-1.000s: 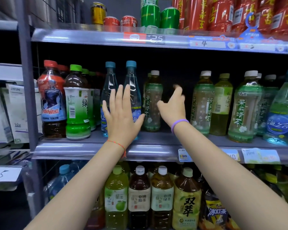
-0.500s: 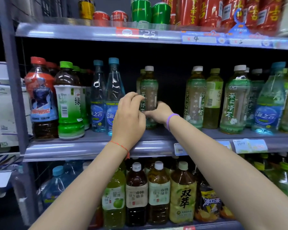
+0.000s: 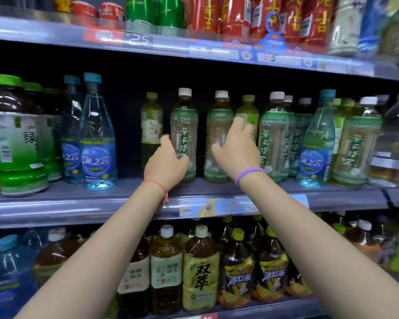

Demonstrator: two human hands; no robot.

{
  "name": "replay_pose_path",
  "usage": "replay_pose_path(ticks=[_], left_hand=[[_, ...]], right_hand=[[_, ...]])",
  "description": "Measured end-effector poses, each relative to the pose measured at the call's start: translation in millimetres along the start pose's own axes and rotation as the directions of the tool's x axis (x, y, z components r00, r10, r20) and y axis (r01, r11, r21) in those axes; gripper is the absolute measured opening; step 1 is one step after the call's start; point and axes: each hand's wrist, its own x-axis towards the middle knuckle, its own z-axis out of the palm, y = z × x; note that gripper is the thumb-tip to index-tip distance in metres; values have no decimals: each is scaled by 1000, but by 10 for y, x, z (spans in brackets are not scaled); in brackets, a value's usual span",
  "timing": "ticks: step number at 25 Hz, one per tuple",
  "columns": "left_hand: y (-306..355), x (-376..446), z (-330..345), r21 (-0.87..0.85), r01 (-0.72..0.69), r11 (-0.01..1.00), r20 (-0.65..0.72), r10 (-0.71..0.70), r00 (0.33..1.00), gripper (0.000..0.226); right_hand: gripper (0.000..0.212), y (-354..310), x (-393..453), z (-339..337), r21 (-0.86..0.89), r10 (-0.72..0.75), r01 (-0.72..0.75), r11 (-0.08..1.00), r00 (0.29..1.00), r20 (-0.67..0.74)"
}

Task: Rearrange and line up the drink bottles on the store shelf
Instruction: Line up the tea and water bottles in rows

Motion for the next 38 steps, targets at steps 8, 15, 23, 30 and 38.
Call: replay_pose_path(ticks=[8,15,23,30,38], left_hand=[[138,-126,101,84,-70,994,-148,82,986,69],[296,-184,252,323,-29,946,-189,95,977,78],[1006,-346,749,-147,-303,942,65,314,947,53],[1028,-421,825,-207,-310,928,-201,270,942,60],[1189,-428,1030,215,-395,893,-486,449,750,53]], right_hand=[[31,250,30,311,124,15,-63,990,936,352],[27,450,15,21,27,-188,193,981,975,-122],[62,1180,131,-234,346,159,-143,927,987,-18],[45,1240,100,-223,261,-14,-62,963,960,279],[27,1416,73,-290,103,-195,225,969,951,-241]])
